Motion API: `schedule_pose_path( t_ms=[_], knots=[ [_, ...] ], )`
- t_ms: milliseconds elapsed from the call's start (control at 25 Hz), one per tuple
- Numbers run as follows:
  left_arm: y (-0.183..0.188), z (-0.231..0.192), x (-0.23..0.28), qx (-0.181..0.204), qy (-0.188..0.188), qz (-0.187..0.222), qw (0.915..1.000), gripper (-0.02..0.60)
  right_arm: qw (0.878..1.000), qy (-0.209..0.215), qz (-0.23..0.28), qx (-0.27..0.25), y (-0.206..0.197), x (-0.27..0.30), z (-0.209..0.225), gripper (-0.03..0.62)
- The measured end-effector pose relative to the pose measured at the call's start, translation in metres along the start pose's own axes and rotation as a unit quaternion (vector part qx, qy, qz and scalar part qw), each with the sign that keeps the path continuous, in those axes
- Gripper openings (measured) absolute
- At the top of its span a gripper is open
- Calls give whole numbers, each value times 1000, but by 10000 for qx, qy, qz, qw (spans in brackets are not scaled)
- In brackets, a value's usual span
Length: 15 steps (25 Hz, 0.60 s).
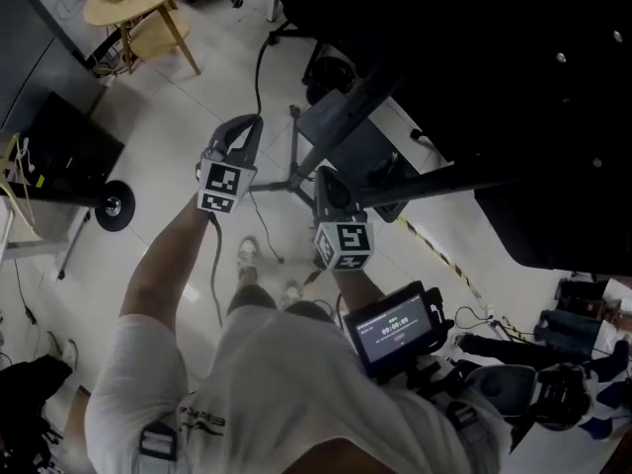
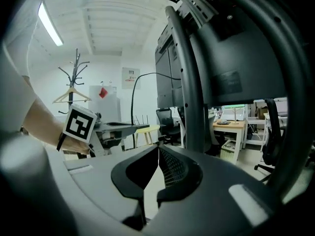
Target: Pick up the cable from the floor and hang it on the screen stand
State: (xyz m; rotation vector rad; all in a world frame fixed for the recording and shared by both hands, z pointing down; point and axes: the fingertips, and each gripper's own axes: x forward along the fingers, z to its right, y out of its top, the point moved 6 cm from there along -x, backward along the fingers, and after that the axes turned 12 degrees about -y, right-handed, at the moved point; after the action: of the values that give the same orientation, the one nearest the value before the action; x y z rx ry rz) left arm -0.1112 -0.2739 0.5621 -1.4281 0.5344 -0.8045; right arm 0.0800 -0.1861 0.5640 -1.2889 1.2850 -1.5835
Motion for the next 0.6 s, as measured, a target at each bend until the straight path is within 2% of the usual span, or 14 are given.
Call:
schedule_pose_path(
  t_ms=[200,360,600],
  knots=[
    [62,32,-31,367,143,264,9989,9,9993,219,292,11,16,-34,10,15],
    [97,56,-47,646,225,378,9969,8,9977,400,543,-5,25,-55,14,15],
    [166,66,-50,920,345,506,9939,9,9951,641,756,26,55,-64,28,15]
  ],
)
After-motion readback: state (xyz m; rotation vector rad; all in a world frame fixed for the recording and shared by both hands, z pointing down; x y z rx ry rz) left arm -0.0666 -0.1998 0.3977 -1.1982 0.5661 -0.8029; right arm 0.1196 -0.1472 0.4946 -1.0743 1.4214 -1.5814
